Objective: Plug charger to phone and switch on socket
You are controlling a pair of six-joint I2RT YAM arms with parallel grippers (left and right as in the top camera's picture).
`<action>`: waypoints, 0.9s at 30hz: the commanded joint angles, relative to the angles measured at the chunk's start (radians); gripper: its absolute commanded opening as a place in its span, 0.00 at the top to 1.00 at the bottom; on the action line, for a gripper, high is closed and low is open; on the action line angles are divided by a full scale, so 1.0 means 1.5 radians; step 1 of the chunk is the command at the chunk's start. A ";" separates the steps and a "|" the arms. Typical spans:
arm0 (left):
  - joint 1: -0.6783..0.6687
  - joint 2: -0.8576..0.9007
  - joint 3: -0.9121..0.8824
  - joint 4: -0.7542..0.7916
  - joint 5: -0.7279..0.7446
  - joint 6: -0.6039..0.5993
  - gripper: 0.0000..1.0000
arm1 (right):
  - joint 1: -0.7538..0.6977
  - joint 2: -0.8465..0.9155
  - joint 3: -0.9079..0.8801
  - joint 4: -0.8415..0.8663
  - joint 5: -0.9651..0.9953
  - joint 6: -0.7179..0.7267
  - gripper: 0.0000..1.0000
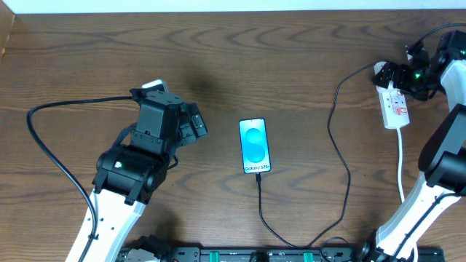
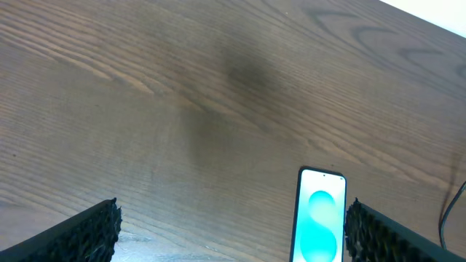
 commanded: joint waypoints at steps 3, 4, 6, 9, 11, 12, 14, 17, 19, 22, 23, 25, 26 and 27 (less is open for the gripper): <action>0.001 0.002 0.006 0.000 -0.011 0.011 0.02 | 0.009 0.003 -0.031 -0.007 -0.031 0.025 0.01; 0.001 0.002 0.006 0.000 -0.011 0.011 0.02 | 0.009 0.003 -0.031 -0.009 -0.033 0.026 0.01; 0.001 0.002 0.006 0.000 -0.011 0.011 0.02 | 0.009 0.003 -0.031 -0.012 -0.032 0.025 0.01; 0.001 0.002 0.006 0.000 -0.011 0.011 0.02 | 0.009 0.003 -0.031 -0.017 -0.033 0.026 0.01; 0.001 0.002 0.006 0.000 -0.011 0.011 0.02 | 0.009 0.003 -0.031 -0.020 -0.036 0.025 0.01; 0.001 0.002 0.006 0.000 -0.011 0.011 0.02 | 0.009 0.003 -0.031 -0.021 -0.039 0.026 0.01; 0.001 0.002 0.006 0.000 -0.011 0.011 0.02 | 0.009 0.003 -0.031 -0.021 -0.051 0.025 0.01; 0.001 0.002 0.006 0.000 -0.011 0.011 0.02 | 0.010 0.003 -0.031 -0.022 -0.074 0.025 0.01; 0.001 0.002 0.006 0.000 -0.011 0.011 0.02 | 0.011 0.003 -0.031 -0.022 -0.081 0.025 0.01; 0.001 0.002 0.006 0.000 -0.011 0.011 0.02 | 0.014 0.003 -0.031 -0.022 -0.081 0.025 0.01; 0.001 0.002 0.006 0.000 -0.011 0.011 0.02 | 0.016 0.003 -0.031 -0.022 -0.083 0.025 0.01; 0.001 0.002 0.006 0.000 -0.011 0.011 0.02 | 0.019 0.003 -0.031 -0.022 -0.085 0.025 0.01; 0.001 0.002 0.006 0.000 -0.011 0.011 0.02 | 0.022 0.003 -0.031 -0.022 -0.089 0.025 0.01; 0.001 0.002 0.006 0.000 -0.011 0.011 0.02 | 0.024 0.003 -0.031 -0.022 -0.092 0.025 0.01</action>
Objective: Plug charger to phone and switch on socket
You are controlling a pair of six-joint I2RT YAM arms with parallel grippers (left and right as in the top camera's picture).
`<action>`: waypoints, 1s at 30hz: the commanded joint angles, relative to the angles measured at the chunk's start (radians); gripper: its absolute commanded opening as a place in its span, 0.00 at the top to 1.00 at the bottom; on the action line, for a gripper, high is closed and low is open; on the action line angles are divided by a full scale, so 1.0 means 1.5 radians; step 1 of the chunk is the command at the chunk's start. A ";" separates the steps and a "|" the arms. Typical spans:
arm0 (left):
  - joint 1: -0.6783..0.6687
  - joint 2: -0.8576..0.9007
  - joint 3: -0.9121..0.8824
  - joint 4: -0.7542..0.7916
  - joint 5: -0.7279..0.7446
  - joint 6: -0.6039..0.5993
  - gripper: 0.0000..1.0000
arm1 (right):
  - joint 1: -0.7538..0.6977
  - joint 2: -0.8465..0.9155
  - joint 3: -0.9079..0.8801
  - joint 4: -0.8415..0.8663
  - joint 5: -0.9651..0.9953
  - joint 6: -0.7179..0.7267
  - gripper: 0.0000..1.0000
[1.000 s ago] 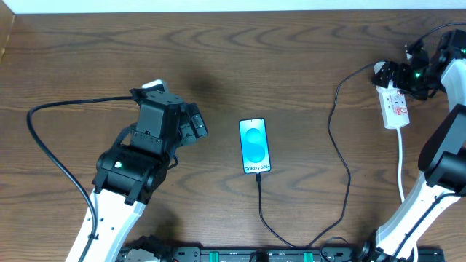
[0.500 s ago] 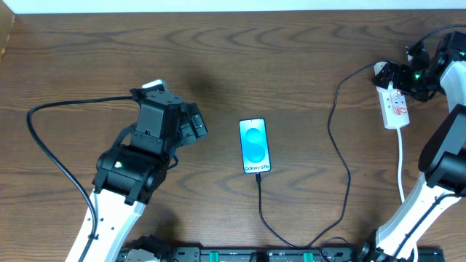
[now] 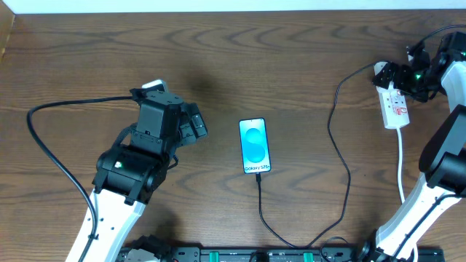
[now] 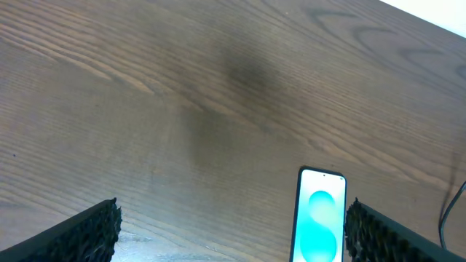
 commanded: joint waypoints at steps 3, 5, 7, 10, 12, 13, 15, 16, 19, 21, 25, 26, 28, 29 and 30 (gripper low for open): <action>0.001 0.002 0.006 0.000 -0.011 0.011 0.02 | 0.033 0.009 -0.025 -0.016 -0.086 0.018 0.01; 0.001 0.002 0.006 0.000 -0.011 0.011 0.02 | 0.038 0.009 -0.025 -0.015 -0.086 0.018 0.01; 0.001 0.002 0.006 0.000 -0.011 0.011 0.02 | 0.043 0.009 -0.025 -0.016 -0.086 0.019 0.01; 0.001 0.002 0.006 0.000 -0.011 0.011 0.02 | 0.050 0.009 -0.025 -0.019 -0.085 0.024 0.01; 0.001 0.002 0.006 0.000 -0.011 0.011 0.02 | 0.052 0.009 -0.025 -0.019 -0.078 0.024 0.01; 0.001 0.002 0.006 0.000 -0.011 0.011 0.02 | 0.053 0.009 -0.025 -0.018 -0.068 0.028 0.01; 0.001 0.002 0.006 0.000 -0.011 0.011 0.02 | 0.054 0.009 -0.025 -0.015 -0.042 0.040 0.01; 0.001 0.002 0.006 0.000 -0.011 0.011 0.02 | 0.054 0.009 -0.025 -0.014 -0.027 0.044 0.01; 0.001 0.002 0.006 0.000 -0.011 0.011 0.02 | 0.053 0.008 -0.024 -0.019 -0.007 0.056 0.01; 0.001 0.002 0.006 0.000 -0.011 0.011 0.02 | 0.051 0.008 -0.022 -0.022 -0.003 0.069 0.01; 0.001 0.002 0.006 0.000 -0.011 0.011 0.02 | 0.049 -0.001 -0.011 -0.034 0.052 0.113 0.01; 0.001 0.002 0.006 0.000 -0.011 0.011 0.02 | 0.050 -0.006 -0.009 -0.039 0.071 0.123 0.01; 0.001 0.002 0.006 0.000 -0.011 0.011 0.02 | 0.050 -0.020 -0.006 -0.047 0.102 0.139 0.01; 0.001 0.002 0.006 0.000 -0.011 0.011 0.02 | 0.050 -0.029 -0.006 -0.051 0.118 0.146 0.01; 0.001 0.002 0.006 0.000 -0.011 0.011 0.02 | 0.050 -0.039 -0.006 -0.055 0.135 0.154 0.01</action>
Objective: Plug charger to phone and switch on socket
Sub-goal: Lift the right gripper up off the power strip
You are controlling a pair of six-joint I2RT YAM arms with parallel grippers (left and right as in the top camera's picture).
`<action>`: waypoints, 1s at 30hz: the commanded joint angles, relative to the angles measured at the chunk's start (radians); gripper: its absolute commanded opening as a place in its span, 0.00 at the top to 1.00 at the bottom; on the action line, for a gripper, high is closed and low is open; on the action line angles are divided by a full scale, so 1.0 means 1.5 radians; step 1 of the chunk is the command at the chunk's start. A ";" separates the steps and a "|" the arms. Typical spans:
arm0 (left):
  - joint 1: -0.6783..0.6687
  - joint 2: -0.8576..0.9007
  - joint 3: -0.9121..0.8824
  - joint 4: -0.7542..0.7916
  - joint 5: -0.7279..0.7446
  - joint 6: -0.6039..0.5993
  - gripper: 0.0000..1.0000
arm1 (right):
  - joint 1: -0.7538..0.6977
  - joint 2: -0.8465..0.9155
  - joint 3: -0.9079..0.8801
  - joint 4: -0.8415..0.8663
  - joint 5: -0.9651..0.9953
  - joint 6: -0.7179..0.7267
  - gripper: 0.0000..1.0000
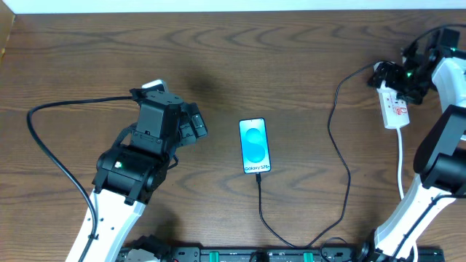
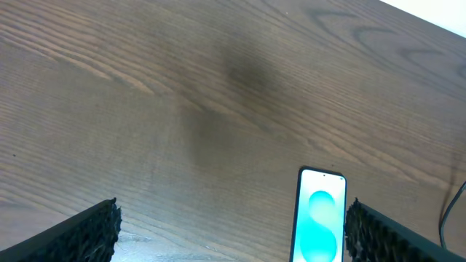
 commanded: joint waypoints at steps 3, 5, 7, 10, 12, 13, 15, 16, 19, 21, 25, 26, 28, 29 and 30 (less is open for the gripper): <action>0.001 0.002 0.006 0.000 -0.011 0.011 0.02 | 0.009 -0.059 -0.007 -0.021 0.109 0.083 0.01; 0.001 0.002 0.006 0.000 -0.011 0.011 0.02 | 0.009 -0.087 -0.007 -0.035 0.142 0.104 0.01; 0.001 0.002 0.006 0.000 -0.011 0.011 0.02 | 0.009 -0.113 -0.007 -0.049 0.163 0.121 0.01; 0.001 0.002 0.006 0.000 -0.011 0.011 0.02 | 0.009 -0.159 -0.007 -0.068 0.185 0.146 0.01; 0.001 0.002 0.006 0.000 -0.011 0.011 0.02 | 0.009 -0.187 -0.007 -0.076 0.186 0.153 0.01; 0.001 0.002 0.006 0.000 -0.011 0.011 0.02 | 0.009 -0.203 -0.007 -0.078 0.184 0.153 0.01; 0.001 0.002 0.006 0.000 -0.011 0.011 0.02 | 0.010 -0.236 -0.007 -0.083 0.161 0.153 0.01; 0.001 0.002 0.006 0.000 -0.011 0.011 0.02 | 0.010 -0.249 -0.007 -0.085 0.144 0.153 0.01; 0.001 0.002 0.006 0.000 -0.011 0.011 0.02 | 0.010 -0.292 -0.007 -0.085 0.041 0.153 0.01; 0.001 0.002 0.006 0.000 -0.011 0.011 0.02 | 0.010 -0.314 -0.007 -0.085 -0.005 0.153 0.01; 0.001 0.002 0.006 0.000 -0.011 0.011 0.02 | 0.010 -0.335 -0.007 -0.085 -0.006 0.153 0.01; 0.001 0.002 0.006 0.000 -0.011 0.011 0.02 | 0.009 -0.335 -0.007 -0.085 -0.006 0.153 0.01; 0.001 0.002 0.006 0.000 -0.011 0.011 0.02 | 0.010 -0.335 -0.008 -0.085 -0.006 0.153 0.01; 0.001 0.002 0.006 0.000 -0.011 0.011 0.02 | 0.010 -0.334 -0.008 -0.086 -0.006 0.153 0.01; 0.001 0.002 0.006 0.000 -0.011 0.011 0.02 | 0.010 -0.334 -0.008 -0.085 -0.006 0.153 0.01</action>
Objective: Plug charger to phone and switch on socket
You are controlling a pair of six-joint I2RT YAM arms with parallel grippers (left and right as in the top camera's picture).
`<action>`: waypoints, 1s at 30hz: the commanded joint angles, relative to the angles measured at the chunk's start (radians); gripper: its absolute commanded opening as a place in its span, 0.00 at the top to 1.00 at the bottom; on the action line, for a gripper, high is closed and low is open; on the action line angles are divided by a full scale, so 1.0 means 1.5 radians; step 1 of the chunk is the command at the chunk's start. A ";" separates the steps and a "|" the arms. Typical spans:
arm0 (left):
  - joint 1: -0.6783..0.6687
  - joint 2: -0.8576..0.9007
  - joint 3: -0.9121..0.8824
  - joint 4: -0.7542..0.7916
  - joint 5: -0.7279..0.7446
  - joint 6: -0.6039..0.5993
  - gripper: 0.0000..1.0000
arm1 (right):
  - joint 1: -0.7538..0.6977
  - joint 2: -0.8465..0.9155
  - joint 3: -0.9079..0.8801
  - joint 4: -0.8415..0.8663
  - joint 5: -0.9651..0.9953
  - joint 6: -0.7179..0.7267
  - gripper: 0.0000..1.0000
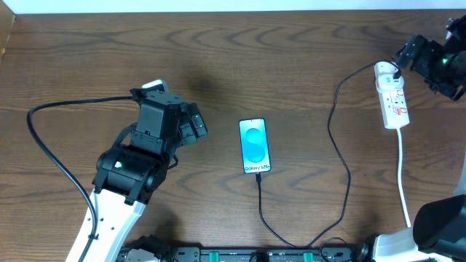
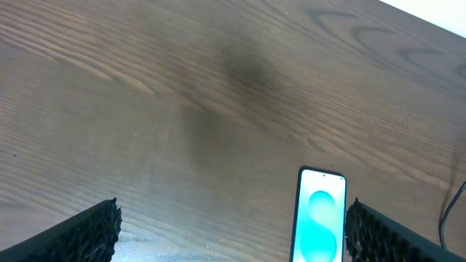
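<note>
The phone lies flat mid-table with its screen lit cyan, and it also shows in the left wrist view. A black charger cable is plugged into its near end and loops round to the white socket strip at the right. My left gripper is open beside the phone, its fingers spread wide with nothing between them. My right gripper hangs just up and right of the strip's far end, apart from it. Whether its jaws are open or shut does not show.
The strip's white lead runs toward the table's front edge at the right. The left arm's black cable curves over the left side of the table. Bare wood lies between the left arm and the phone.
My right gripper was over the far end of the socket strip and now sits off it, up and to the right. The strip's end is uncovered. Left arm and phone are unchanged.
At the first two moments my right gripper sat over the strip's far end, with the phone lit and the cable in it. A second ago it was still there, slightly shifted. Now it is clear of the strip. The left gripper stayed open throughout.
</note>
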 commanded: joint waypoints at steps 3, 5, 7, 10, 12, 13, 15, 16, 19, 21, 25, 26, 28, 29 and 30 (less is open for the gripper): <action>0.001 0.002 0.006 0.000 -0.011 0.011 0.02 | -0.001 -0.003 0.000 -0.002 -0.017 0.009 0.01; 0.001 0.002 0.006 0.000 -0.011 0.011 0.02 | -0.001 -0.003 0.000 -0.003 -0.017 0.009 0.01; 0.001 0.002 0.006 0.000 -0.011 0.011 0.02 | -0.001 -0.003 0.000 -0.003 -0.015 0.009 0.01; 0.001 0.002 0.006 0.000 -0.011 0.011 0.02 | 0.000 -0.003 0.000 -0.003 -0.015 0.009 0.01; 0.001 0.002 0.006 0.000 -0.011 0.011 0.02 | -0.001 -0.003 0.000 -0.003 -0.014 0.009 0.01; 0.001 0.002 0.006 0.000 -0.011 0.011 0.02 | 0.000 -0.003 0.000 -0.003 -0.015 0.009 0.01; 0.001 0.002 0.006 0.000 -0.011 0.011 0.02 | -0.001 -0.003 0.000 -0.003 -0.015 0.009 0.01; 0.001 0.002 0.006 0.000 -0.011 0.011 0.02 | -0.001 -0.003 0.000 -0.003 -0.015 0.009 0.01; 0.001 0.002 0.006 0.000 -0.011 0.011 0.02 | -0.001 -0.003 0.000 -0.003 -0.015 0.009 0.01; 0.001 0.002 0.006 0.000 -0.011 0.011 0.02 | 0.000 -0.003 0.000 -0.003 -0.015 0.009 0.01; -0.001 -0.006 0.003 -0.002 -0.011 0.011 0.02 | -0.001 -0.003 0.000 -0.003 -0.015 0.009 0.01; -0.001 -0.013 -0.001 -0.003 -0.011 0.012 0.02 | -0.001 -0.003 0.000 -0.003 -0.015 0.009 0.01; 0.000 -0.033 -0.012 -0.008 -0.011 0.012 0.02 | -0.001 -0.003 0.000 -0.003 -0.015 0.009 0.01; 0.001 -0.046 -0.021 -0.008 -0.012 0.012 0.02 | -0.001 -0.003 0.000 -0.003 -0.015 0.009 0.01; 0.001 -0.060 -0.032 -0.008 -0.011 0.012 0.02 | -0.001 -0.003 0.000 -0.003 -0.015 0.009 0.01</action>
